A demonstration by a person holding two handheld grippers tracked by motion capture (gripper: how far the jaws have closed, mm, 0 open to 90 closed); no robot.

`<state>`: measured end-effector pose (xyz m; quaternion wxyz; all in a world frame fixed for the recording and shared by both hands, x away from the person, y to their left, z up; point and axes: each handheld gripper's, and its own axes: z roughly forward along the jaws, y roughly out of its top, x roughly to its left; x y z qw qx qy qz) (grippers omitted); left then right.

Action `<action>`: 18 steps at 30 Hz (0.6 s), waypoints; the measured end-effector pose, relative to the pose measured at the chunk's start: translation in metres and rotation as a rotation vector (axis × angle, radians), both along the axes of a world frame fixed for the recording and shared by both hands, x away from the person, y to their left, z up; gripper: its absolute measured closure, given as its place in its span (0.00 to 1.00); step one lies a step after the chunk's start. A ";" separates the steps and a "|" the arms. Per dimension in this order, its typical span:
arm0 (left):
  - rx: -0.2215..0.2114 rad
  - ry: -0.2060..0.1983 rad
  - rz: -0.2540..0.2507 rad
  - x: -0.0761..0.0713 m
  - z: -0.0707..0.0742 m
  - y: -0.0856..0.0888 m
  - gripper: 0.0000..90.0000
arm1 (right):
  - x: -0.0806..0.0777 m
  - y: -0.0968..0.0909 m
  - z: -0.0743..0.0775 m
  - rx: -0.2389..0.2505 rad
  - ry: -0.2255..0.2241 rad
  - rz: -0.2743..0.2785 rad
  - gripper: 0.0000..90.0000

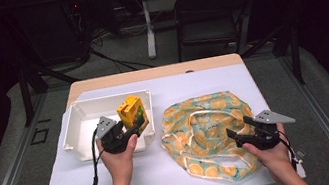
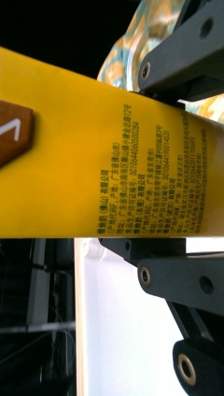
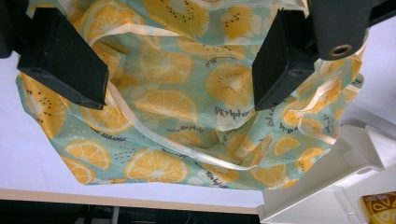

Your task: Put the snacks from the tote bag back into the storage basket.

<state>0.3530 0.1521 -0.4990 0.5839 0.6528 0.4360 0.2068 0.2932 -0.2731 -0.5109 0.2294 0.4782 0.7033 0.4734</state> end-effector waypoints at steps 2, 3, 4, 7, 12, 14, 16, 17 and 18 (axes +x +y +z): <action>0.004 -0.002 0.011 0.003 -0.001 0.001 0.57 | 0.000 0.000 0.000 -0.003 0.002 0.001 0.20; 0.003 0.000 0.015 0.005 -0.002 0.002 0.57 | 0.000 0.000 0.000 0.000 0.003 0.003 0.20; -0.005 0.001 0.016 0.007 -0.002 0.002 0.57 | 0.000 0.001 -0.001 0.003 0.002 0.000 0.20; -0.015 0.016 0.013 0.014 -0.003 0.005 0.58 | 0.000 0.001 -0.001 -0.012 0.003 0.004 0.20; 0.009 0.020 0.046 0.025 -0.006 0.005 0.58 | 0.000 0.002 -0.002 -0.019 0.008 0.011 0.20; 0.005 0.023 0.057 0.028 -0.007 0.005 0.58 | 0.000 0.002 -0.002 -0.015 0.004 0.009 0.20; 0.005 0.025 0.065 0.032 -0.007 0.005 0.58 | 0.000 0.001 -0.002 -0.015 0.004 0.006 0.21; 0.005 0.029 0.060 0.035 -0.008 0.005 0.58 | 0.001 0.001 -0.002 -0.011 0.005 0.006 0.21; 0.006 0.035 0.057 0.037 -0.007 0.005 0.58 | 0.001 0.001 -0.002 -0.014 0.007 0.006 0.21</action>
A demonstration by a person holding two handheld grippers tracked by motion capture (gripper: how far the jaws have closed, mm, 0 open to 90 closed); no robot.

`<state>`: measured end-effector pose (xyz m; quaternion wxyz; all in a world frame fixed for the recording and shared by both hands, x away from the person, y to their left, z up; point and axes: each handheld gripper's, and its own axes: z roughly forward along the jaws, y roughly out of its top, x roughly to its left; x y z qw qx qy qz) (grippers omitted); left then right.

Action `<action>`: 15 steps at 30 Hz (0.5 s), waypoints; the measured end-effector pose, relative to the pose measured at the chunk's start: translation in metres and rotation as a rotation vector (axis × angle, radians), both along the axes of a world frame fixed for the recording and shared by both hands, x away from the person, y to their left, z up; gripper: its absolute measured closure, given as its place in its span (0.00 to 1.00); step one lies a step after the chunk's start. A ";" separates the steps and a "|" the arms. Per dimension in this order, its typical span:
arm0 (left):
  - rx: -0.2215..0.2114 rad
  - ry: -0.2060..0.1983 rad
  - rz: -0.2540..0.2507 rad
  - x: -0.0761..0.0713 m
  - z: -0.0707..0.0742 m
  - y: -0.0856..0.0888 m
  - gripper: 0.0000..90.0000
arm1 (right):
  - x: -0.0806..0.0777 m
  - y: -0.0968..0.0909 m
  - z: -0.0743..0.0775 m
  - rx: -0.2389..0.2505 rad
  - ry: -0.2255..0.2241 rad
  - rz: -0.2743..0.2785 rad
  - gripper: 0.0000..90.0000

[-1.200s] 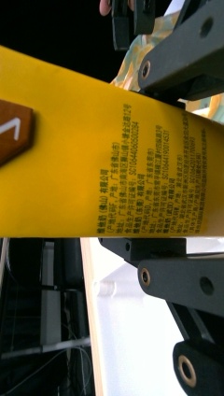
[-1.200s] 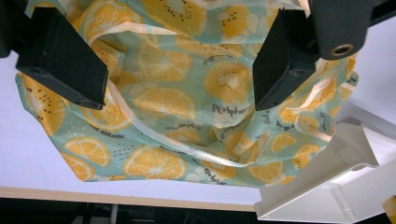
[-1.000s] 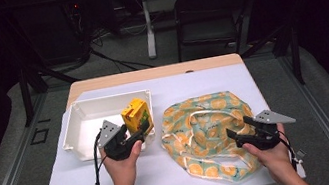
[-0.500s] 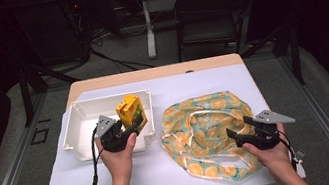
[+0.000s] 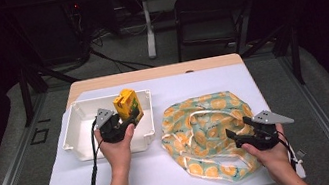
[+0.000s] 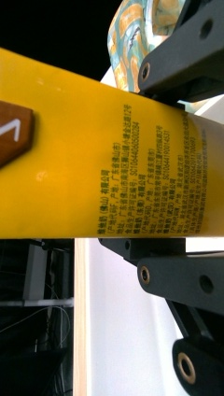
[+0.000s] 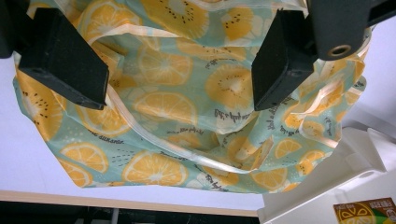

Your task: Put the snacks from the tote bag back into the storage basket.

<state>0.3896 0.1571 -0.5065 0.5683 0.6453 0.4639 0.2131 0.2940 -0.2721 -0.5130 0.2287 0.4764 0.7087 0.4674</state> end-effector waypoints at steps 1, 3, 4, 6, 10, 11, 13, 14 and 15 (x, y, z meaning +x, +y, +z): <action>0.010 -0.004 0.002 0.002 0.000 -0.001 0.58 | 0.000 0.000 0.000 0.003 -0.001 0.001 0.21; 0.023 -0.010 0.014 0.005 0.001 -0.004 0.58 | 0.000 -0.001 0.000 0.002 -0.001 0.001 0.21; 0.030 -0.009 0.015 0.007 0.001 -0.005 0.58 | 0.000 -0.001 0.000 0.001 -0.001 0.001 0.21; 0.040 -0.009 0.020 0.011 0.001 -0.007 0.58 | 0.001 -0.001 0.000 0.002 -0.001 0.000 0.21; 0.050 -0.006 0.036 0.018 0.000 -0.011 0.58 | 0.001 -0.001 0.000 0.006 0.002 0.001 0.21; 0.050 -0.003 0.043 0.020 -0.001 -0.011 0.58 | 0.001 0.000 0.000 0.010 0.000 0.003 0.21; 0.042 0.007 0.062 0.023 -0.002 -0.012 0.58 | 0.000 0.001 0.000 0.006 -0.001 0.004 0.21; 0.038 0.011 0.067 0.024 -0.004 -0.012 0.58 | 0.000 0.001 0.000 0.005 -0.003 0.006 0.21; 0.025 0.015 0.074 0.026 -0.005 -0.012 0.58 | 0.000 0.001 0.000 0.000 -0.004 0.006 0.21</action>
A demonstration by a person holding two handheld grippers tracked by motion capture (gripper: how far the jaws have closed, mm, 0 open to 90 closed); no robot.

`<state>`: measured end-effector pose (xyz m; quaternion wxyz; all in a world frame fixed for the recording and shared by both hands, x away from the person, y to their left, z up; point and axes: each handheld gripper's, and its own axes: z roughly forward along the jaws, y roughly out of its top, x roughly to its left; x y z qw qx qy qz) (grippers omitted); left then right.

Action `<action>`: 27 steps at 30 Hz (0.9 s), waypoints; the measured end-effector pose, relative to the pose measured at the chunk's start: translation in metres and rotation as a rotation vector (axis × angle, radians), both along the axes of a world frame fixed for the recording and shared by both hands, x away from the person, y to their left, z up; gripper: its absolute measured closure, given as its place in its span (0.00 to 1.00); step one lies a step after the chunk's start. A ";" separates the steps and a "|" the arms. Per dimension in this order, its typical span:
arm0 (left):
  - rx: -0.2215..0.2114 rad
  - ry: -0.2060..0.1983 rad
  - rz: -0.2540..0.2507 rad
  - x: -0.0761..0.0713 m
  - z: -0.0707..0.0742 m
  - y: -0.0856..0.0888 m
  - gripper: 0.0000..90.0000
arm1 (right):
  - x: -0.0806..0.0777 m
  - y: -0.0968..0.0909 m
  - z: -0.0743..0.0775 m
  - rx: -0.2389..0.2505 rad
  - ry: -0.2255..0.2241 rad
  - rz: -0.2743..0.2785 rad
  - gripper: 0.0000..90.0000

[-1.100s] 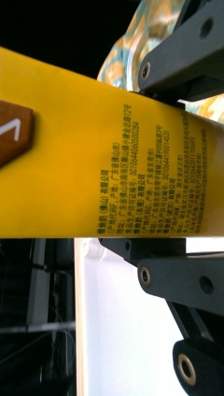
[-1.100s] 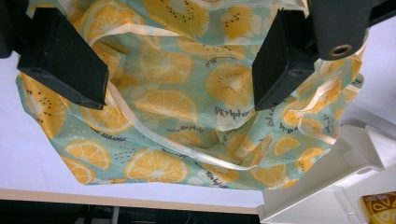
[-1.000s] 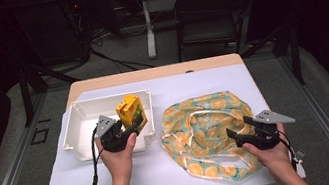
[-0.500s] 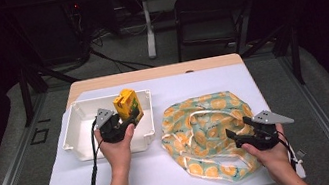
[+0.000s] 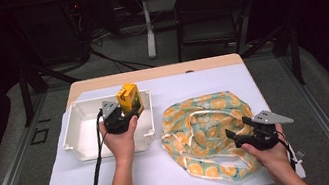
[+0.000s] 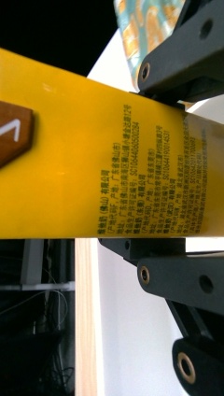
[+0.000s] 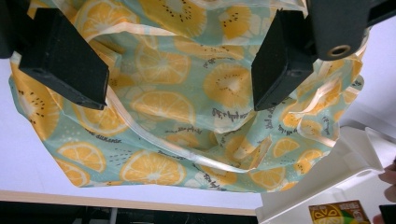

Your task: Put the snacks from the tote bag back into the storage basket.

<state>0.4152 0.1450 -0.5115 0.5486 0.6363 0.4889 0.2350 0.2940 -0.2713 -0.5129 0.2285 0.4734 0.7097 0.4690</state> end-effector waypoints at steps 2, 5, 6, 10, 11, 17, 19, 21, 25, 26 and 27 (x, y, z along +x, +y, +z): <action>0.003 0.012 0.004 0.003 -0.002 0.000 0.58 | 0.000 0.000 0.000 0.000 0.001 0.004 0.21; 0.014 0.022 0.021 0.007 -0.004 -0.002 0.58 | 0.001 0.001 -0.001 0.009 0.000 0.002 0.21; 0.019 0.025 0.027 0.008 -0.004 -0.002 0.58 | 0.001 0.001 -0.001 0.006 0.001 0.006 0.21; 0.019 0.040 0.038 0.014 -0.007 -0.001 0.58 | 0.000 0.002 -0.001 0.006 -0.001 0.007 0.21; 0.016 0.044 0.042 0.015 -0.007 -0.001 0.58 | 0.000 0.002 -0.001 0.007 -0.001 0.008 0.21; 0.019 0.057 0.059 0.025 -0.012 -0.001 0.58 | 0.001 0.003 -0.003 0.005 0.003 0.012 0.21; 0.012 0.061 0.067 0.027 -0.013 -0.002 0.58 | 0.001 0.002 -0.003 0.003 0.005 0.009 0.21; 0.006 0.067 0.078 0.029 -0.016 -0.003 0.58 | 0.002 0.002 -0.003 0.006 0.006 0.005 0.21; 0.032 0.082 0.092 0.033 -0.018 -0.005 0.58 | 0.002 0.000 -0.003 0.001 0.009 0.005 0.21; 0.047 0.086 0.095 0.034 -0.019 -0.007 0.58 | 0.003 0.000 -0.004 0.007 0.011 0.006 0.21; 0.064 0.089 0.097 0.035 -0.019 -0.008 0.58 | 0.003 -0.001 -0.004 0.003 0.015 0.004 0.21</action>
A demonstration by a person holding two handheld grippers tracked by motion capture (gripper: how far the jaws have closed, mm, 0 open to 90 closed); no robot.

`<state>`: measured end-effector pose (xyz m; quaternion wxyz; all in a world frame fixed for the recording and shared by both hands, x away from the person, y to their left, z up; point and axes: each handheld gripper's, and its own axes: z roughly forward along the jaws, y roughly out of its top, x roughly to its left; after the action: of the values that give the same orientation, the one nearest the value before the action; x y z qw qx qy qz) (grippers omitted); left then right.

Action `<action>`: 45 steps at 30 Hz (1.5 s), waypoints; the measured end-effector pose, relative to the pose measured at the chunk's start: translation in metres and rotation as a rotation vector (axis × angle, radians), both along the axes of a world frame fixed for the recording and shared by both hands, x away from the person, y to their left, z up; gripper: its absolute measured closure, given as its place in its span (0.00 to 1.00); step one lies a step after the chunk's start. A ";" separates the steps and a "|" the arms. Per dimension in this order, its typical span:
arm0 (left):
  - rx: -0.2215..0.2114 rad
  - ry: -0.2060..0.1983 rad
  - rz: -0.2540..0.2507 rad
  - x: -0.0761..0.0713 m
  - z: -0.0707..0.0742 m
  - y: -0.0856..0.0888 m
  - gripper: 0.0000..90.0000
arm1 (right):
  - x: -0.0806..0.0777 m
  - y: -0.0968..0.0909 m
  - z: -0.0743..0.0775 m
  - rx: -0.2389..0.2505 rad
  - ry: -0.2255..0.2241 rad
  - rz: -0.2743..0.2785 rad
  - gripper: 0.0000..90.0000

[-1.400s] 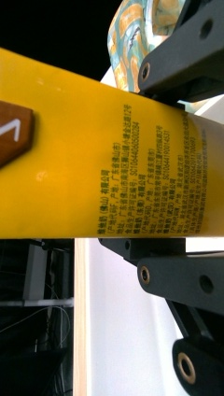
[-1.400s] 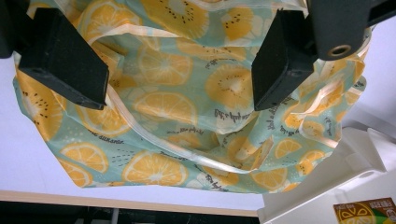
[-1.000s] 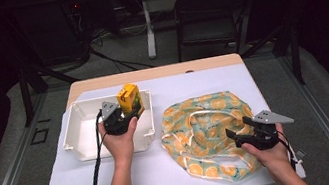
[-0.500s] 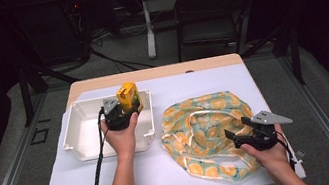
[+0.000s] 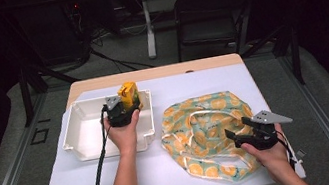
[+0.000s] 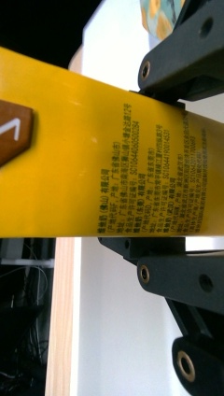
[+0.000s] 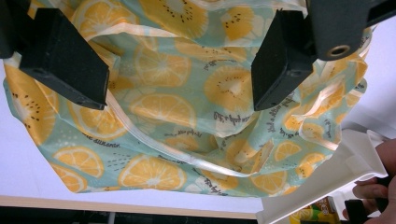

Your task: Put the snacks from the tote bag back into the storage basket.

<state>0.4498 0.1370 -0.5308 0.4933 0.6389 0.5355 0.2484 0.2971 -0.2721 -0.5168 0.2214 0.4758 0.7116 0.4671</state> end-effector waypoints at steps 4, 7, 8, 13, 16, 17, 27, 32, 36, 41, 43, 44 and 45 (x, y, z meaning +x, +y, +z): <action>0.029 0.009 0.002 0.003 -0.003 -0.004 0.58 | 0.001 -0.001 -0.001 0.000 0.003 0.000 0.21; 0.058 0.022 0.022 0.005 -0.007 -0.006 0.57 | 0.001 -0.001 -0.001 0.009 0.004 -0.003 0.21; 0.073 0.035 0.029 0.006 -0.008 -0.006 0.57 | 0.002 -0.001 -0.002 0.006 0.006 -0.004 0.21; 0.082 0.065 0.057 0.011 -0.011 -0.005 0.57 | 0.003 -0.002 -0.002 0.009 0.011 -0.004 0.21; 0.106 0.067 0.060 0.011 -0.012 -0.006 0.57 | 0.003 -0.002 -0.002 0.005 0.012 -0.003 0.21; 0.115 0.067 0.064 0.011 -0.012 -0.007 0.57 | 0.003 -0.003 -0.002 0.005 0.012 -0.004 0.21; 0.130 0.152 0.050 0.016 -0.021 -0.006 0.56 | 0.004 -0.002 -0.004 0.004 0.020 -0.010 0.22; 0.131 0.159 0.045 0.016 -0.021 -0.005 0.56 | 0.004 -0.002 -0.005 0.002 0.022 -0.010 0.22; 0.121 0.168 0.043 0.016 -0.021 -0.005 0.55 | 0.005 -0.002 -0.006 0.002 0.027 -0.015 0.22; 0.126 0.188 0.032 0.017 -0.021 -0.004 0.54 | 0.005 -0.002 -0.006 -0.006 0.032 -0.014 0.22; 0.125 0.191 0.034 0.017 -0.021 -0.004 0.54 | 0.005 -0.001 -0.007 -0.002 0.032 -0.013 0.22; 0.122 0.189 0.035 0.017 -0.021 -0.004 0.54 | 0.005 -0.002 -0.007 -0.005 0.033 -0.011 0.22; 0.109 0.183 0.035 0.016 -0.019 -0.003 0.52 | 0.004 -0.001 -0.007 -0.005 0.033 -0.011 0.22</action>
<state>0.4657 0.1337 -0.5495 0.4025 0.6754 0.5749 0.2265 0.3016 -0.2736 -0.5237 0.2135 0.4867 0.7137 0.4562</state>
